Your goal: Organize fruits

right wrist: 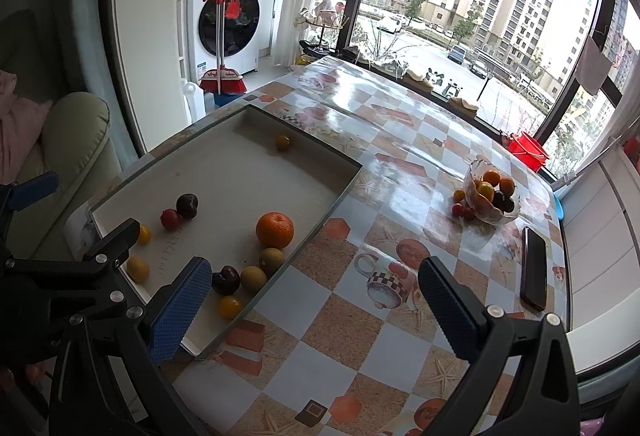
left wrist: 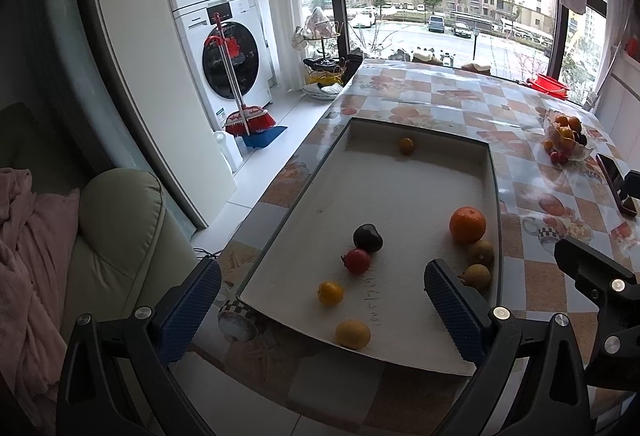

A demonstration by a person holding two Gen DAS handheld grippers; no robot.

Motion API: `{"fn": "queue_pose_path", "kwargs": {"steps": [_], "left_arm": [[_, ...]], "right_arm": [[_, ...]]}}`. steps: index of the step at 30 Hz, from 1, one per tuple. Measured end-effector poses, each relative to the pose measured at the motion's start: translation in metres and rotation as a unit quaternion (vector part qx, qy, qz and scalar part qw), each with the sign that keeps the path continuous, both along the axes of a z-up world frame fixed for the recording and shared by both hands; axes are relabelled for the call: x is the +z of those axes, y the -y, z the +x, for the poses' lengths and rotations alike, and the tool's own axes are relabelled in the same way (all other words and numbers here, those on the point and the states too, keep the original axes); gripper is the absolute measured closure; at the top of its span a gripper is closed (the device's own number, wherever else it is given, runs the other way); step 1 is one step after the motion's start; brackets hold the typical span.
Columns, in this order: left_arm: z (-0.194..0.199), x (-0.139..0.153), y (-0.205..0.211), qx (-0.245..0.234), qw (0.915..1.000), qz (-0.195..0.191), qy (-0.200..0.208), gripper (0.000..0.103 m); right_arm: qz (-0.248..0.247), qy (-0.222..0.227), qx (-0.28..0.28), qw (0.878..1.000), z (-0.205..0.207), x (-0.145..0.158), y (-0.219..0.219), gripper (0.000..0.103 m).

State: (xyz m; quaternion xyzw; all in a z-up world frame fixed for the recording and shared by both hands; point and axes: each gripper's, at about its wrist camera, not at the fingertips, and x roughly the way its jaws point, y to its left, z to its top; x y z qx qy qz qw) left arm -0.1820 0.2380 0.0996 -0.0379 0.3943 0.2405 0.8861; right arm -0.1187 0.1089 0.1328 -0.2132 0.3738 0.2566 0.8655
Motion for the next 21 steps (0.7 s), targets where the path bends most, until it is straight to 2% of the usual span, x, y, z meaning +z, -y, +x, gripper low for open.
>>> {"fn": "queue_pose_path", "kwargs": {"steps": [21], "left_arm": [[-0.0003,-0.0011,0.0001,0.001,1.0000,0.002,-0.004,0.001]], "right_arm": [[0.002,-0.002,0.003,1.000,-0.0034,0.0010,-0.0029,0.000]]}}
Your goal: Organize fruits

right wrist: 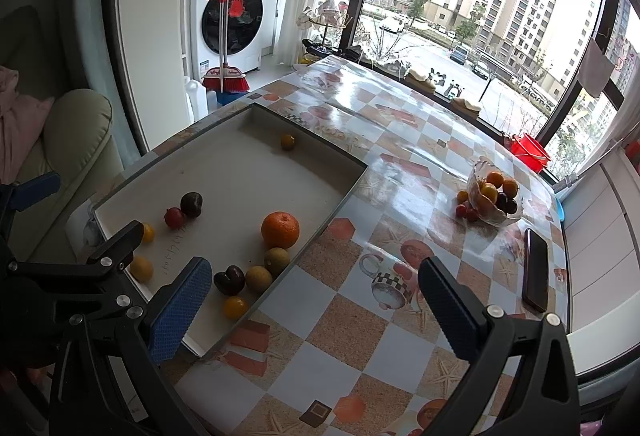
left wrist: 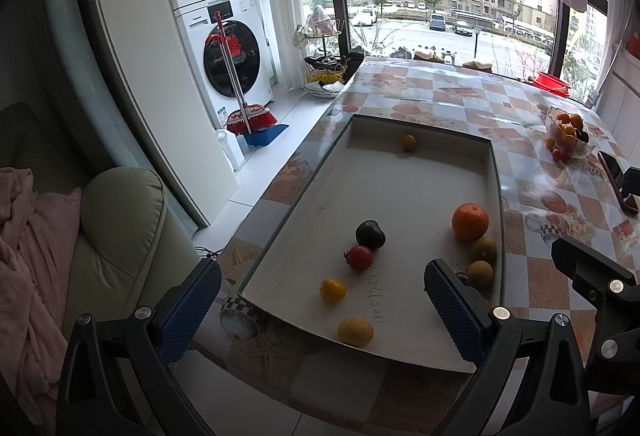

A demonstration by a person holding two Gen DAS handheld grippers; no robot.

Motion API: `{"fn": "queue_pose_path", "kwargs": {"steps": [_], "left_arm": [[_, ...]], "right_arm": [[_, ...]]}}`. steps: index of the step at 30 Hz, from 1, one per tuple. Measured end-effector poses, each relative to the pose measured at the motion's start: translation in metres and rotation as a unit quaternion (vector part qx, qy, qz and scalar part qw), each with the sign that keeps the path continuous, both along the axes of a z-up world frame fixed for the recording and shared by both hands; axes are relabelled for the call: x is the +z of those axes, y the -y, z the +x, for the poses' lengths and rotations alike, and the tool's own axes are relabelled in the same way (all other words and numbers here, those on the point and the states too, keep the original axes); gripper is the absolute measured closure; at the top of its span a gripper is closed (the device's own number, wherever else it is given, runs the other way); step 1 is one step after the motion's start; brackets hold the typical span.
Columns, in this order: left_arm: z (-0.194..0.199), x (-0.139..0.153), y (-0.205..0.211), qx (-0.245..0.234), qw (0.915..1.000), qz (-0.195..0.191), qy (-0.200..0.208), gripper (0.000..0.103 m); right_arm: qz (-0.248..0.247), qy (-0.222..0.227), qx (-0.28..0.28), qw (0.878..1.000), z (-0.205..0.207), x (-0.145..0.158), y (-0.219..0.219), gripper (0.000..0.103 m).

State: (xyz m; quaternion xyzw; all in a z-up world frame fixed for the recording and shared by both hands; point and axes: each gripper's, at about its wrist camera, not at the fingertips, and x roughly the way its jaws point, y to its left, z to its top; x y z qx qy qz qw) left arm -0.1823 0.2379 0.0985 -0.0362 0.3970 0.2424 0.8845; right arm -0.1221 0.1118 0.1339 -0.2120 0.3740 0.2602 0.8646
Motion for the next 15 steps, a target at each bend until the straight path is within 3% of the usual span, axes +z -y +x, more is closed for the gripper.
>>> {"fn": "queue_pose_path", "kwargs": {"steps": [15], "left_arm": [[-0.0015,-0.0010,-0.0008,0.001,1.0000,0.001,0.000,0.001]], "right_arm": [[0.002,-0.005,0.002,1.000,-0.0013,-0.0021,-0.0004,0.000]]}}
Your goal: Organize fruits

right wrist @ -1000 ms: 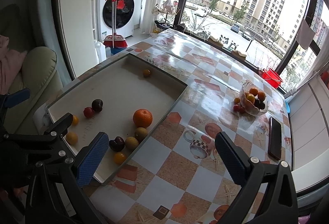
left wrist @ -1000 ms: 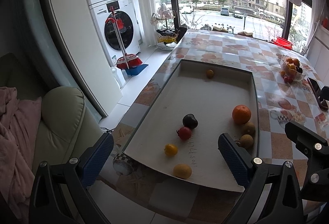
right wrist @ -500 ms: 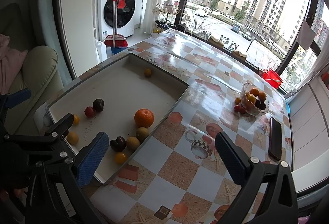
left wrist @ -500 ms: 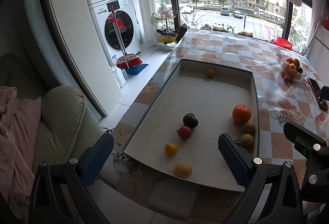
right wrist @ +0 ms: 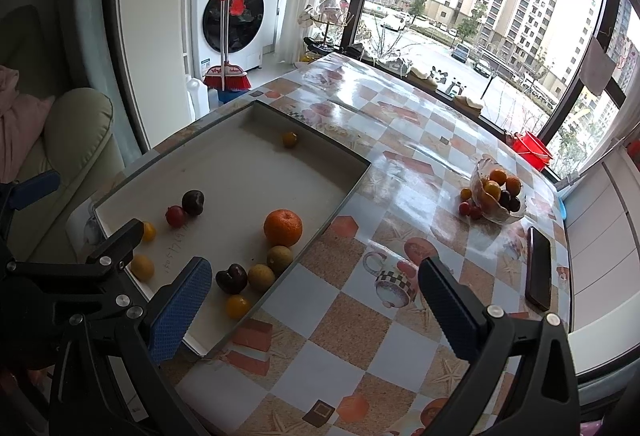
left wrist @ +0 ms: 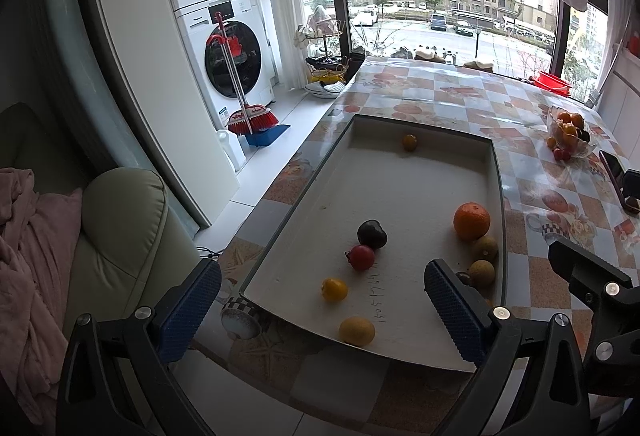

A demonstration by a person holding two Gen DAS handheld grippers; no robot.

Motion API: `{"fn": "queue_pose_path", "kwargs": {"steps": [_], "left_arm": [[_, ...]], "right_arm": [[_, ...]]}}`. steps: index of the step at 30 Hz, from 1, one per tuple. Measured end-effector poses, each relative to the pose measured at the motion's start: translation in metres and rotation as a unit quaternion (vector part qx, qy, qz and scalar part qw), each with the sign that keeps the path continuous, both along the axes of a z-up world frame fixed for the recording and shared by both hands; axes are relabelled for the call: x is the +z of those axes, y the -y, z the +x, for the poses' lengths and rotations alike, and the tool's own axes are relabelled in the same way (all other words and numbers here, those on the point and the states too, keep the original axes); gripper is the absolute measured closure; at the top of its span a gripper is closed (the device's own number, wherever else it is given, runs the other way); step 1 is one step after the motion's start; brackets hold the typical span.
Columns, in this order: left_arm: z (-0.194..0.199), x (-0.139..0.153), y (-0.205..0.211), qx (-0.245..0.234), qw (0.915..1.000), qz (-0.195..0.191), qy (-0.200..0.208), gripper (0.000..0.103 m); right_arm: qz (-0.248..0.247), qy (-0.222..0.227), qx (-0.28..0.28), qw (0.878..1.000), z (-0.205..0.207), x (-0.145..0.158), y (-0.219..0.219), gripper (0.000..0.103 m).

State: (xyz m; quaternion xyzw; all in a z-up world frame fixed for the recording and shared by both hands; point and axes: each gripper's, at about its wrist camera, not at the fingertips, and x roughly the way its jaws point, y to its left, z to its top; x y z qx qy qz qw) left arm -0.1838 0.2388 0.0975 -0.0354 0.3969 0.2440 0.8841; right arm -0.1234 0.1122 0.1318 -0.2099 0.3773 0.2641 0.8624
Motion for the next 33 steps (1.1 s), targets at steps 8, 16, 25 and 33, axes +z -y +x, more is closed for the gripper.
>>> {"fn": "queue_pose_path", "kwargs": {"steps": [8,16,25,33], "left_arm": [[0.0001,-0.0003,-0.0002,-0.001,1.0000,-0.001,-0.001,0.001],[-0.0001,-0.0026,0.0006,-0.003,1.0000,0.000,-0.003,0.001],[0.0002,-0.0032,0.0010,-0.003,1.0000,0.001,-0.004,0.001],[-0.0004,-0.0042,0.0020,-0.006,1.0000,0.000,-0.006,0.001]], "right_arm": [[0.000,-0.001,0.000,1.000,0.0002,-0.0005,0.0004,0.000],[0.001,-0.002,0.000,1.000,0.0002,-0.0012,0.0014,0.000],[0.000,-0.002,0.000,1.000,0.0002,-0.0012,0.0012,0.000],[-0.007,-0.010,-0.010,1.000,0.0052,-0.0070,0.0059,0.000]]}}
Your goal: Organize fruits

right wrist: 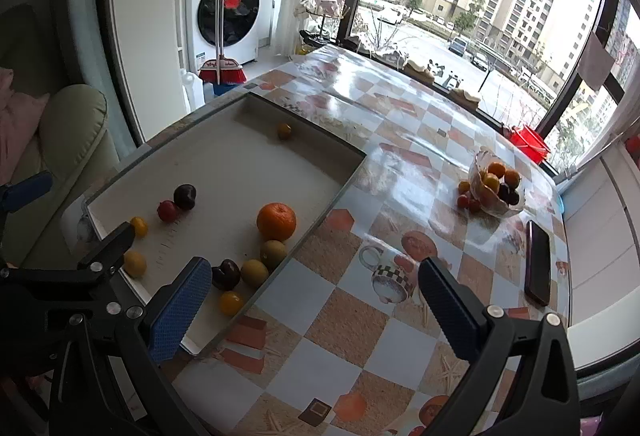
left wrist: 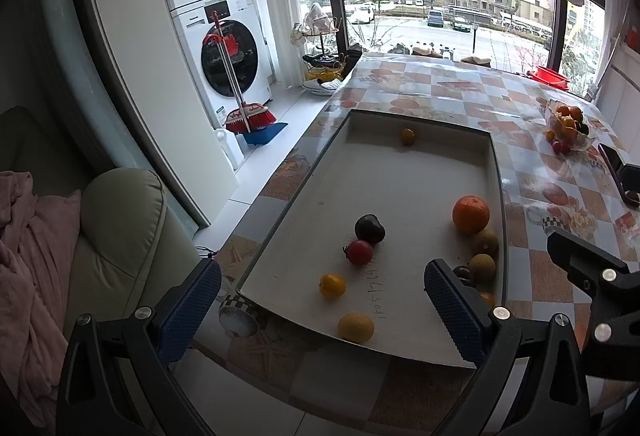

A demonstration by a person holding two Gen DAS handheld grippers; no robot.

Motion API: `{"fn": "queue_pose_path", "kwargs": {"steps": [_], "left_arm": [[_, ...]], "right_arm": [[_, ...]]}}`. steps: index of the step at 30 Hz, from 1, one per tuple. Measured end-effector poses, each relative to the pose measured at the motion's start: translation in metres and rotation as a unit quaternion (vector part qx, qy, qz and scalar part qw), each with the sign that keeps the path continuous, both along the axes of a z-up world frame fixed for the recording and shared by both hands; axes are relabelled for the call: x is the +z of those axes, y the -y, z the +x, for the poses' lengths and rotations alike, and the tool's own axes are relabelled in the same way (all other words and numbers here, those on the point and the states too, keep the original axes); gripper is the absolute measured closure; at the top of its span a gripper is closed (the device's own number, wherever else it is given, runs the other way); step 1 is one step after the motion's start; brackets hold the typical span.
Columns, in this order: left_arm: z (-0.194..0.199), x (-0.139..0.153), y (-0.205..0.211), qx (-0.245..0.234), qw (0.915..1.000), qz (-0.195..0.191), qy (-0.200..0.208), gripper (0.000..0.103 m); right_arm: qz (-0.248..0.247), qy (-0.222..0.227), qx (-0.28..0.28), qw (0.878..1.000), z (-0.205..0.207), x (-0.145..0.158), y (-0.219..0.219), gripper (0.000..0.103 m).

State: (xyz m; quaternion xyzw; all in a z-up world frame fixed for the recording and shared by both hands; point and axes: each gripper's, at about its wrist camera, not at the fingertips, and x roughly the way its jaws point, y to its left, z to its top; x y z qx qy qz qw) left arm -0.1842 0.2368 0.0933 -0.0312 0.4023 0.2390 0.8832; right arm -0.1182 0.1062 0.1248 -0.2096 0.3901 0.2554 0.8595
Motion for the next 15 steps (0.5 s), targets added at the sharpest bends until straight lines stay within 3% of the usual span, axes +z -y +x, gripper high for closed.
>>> {"fn": "queue_pose_path", "kwargs": {"steps": [15], "left_arm": [[0.0006,-0.0010,0.0000,-0.003,1.0000,-0.001,-0.003,0.001]], "right_arm": [[-0.006,-0.023,-0.008,1.000,0.0076,-0.0085,0.0033,0.000]]}}
